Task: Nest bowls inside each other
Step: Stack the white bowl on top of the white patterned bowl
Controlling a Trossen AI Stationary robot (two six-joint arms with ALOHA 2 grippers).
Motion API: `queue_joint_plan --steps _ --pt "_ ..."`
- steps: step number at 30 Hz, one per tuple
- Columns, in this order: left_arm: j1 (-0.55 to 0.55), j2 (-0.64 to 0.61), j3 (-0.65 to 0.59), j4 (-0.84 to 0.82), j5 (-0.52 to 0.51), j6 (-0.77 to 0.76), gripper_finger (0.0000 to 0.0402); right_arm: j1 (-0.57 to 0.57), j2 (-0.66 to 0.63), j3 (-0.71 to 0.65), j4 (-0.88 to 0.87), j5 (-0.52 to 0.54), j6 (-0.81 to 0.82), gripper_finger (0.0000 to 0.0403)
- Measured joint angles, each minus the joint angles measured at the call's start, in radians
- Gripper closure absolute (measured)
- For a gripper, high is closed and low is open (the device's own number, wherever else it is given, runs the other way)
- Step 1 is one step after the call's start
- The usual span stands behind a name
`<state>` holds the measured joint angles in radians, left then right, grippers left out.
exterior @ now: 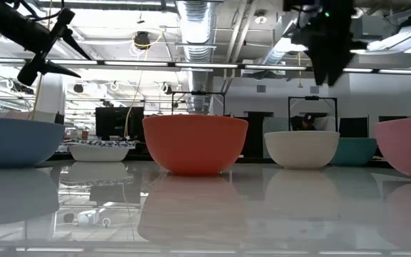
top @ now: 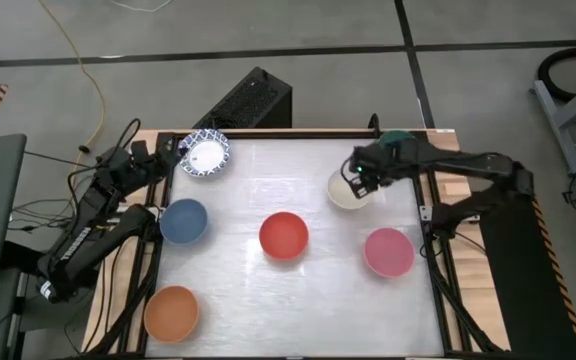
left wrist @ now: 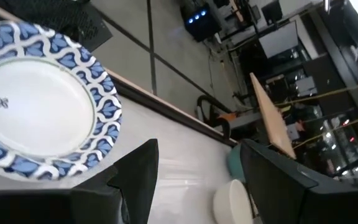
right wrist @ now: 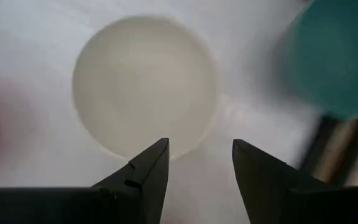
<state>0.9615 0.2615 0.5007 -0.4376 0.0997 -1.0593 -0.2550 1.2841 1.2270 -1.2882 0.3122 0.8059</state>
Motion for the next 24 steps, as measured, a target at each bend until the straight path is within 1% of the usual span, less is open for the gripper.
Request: queue_joint_plan --steps 3,7,10,14,24 --pt "0.0 0.0 0.0 0.001 -0.019 -0.027 0.0187 0.0 -0.042 -0.125 0.106 -0.037 0.057 0.0207" --pt "0.0 0.0 0.0 0.001 -0.034 -0.066 0.0187 -0.002 -0.048 -0.217 0.241 -0.081 0.062 0.0207" --pt "0.0 0.0 0.0 0.002 -0.034 -0.08 0.0187 -0.005 -0.025 -0.24 0.263 -0.077 0.061 0.0207" --pt "0.0 0.0 0.0 0.002 -0.034 -0.081 0.0187 -0.028 0.013 -0.241 0.253 -0.017 0.043 0.0207" --pt "0.0 0.0 0.0 0.001 -0.034 -0.082 0.0187 -0.113 0.156 -0.24 0.285 -0.023 -0.071 0.0207"
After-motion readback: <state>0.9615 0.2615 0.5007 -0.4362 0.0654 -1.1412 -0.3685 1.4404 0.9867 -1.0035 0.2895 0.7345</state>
